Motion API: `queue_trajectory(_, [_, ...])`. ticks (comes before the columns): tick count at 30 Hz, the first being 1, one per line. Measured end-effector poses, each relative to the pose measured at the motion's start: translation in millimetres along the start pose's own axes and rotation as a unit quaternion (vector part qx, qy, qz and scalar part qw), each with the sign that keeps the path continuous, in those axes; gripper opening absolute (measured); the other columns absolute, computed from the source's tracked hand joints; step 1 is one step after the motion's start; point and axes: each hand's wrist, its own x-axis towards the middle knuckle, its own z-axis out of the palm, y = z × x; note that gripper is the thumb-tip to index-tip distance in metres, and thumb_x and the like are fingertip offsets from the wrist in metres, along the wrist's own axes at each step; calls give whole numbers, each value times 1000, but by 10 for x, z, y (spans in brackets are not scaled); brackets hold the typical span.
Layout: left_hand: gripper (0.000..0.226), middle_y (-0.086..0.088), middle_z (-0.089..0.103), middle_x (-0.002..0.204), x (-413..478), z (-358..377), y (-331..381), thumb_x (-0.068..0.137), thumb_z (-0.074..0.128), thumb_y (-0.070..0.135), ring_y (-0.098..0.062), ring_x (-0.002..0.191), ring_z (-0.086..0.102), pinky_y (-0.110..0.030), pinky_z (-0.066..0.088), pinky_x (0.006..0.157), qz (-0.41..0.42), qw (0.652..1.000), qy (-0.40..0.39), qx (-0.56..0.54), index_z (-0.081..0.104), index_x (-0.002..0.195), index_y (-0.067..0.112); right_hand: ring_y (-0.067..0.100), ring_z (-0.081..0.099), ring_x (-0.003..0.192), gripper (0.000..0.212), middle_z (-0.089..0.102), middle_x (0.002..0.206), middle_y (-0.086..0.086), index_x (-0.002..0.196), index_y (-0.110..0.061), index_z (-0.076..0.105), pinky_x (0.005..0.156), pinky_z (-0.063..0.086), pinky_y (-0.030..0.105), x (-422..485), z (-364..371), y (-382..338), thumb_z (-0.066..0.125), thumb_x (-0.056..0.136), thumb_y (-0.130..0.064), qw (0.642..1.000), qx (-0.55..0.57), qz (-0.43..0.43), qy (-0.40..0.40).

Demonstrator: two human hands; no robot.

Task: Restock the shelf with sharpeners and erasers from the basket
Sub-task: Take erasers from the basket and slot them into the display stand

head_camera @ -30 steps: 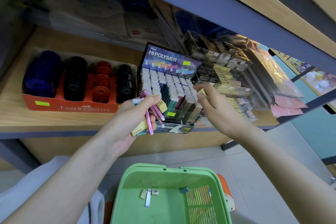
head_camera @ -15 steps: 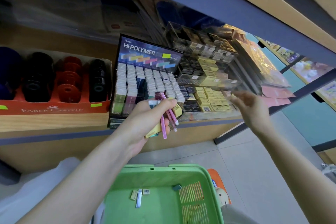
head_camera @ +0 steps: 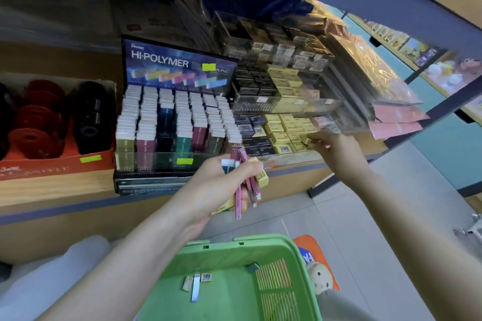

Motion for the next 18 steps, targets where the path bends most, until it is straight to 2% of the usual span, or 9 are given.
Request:
queue_trajectory(3, [15,2,54,46,53,44,-36,90,62,21,-11,39,46,-18,39,40,-5,1000,6,2,64,87,6,17,63,88,21,71,103,2,107,-13,70,73,39,21,27,-27,33,67,86,-14,999,39,-8,-13])
queue_trajectory(6, [20,2,54,46,93,71,-55,89,62,21,-11,38,46,-17,40,40,-11,1000,9,3,64,95,2,10,61,82,20,71,98,1,102,-14,70,79,46,25,81,7,-29,71,83,-14,997,78,-7,-13])
queue_trajectory(9, [23,2,54,46,116,79,-62,90,62,22,-11,38,47,-18,40,40,-15,1000,8,2,64,98,1,14,62,84,22,69,101,5,103,-10,71,86,51,32,117,65,-118,71,81,-8,995,93,-28,4])
queue_trajectory(14, [25,0,54,50,136,64,-93,89,63,25,-12,40,47,-18,41,41,-17,1000,12,6,65,96,1,19,62,81,17,64,98,3,93,-9,72,78,51,38,157,104,-162,74,77,-5,995,84,-26,47])
queue_trajectory(16, [24,-2,52,52,146,58,-105,88,63,26,-13,41,47,-19,41,41,-17,1000,13,10,66,89,2,22,65,87,14,67,94,6,92,-6,72,86,52,40,145,97,-151,71,79,-1,994,101,-23,44])
queue_trajectory(18, [25,-3,50,52,154,53,-107,88,64,27,-15,41,46,-19,41,41,-17,1000,16,9,65,86,2,26,63,107,13,71,99,11,94,-2,72,98,47,40,100,77,-141,64,85,2,992,107,-38,45])
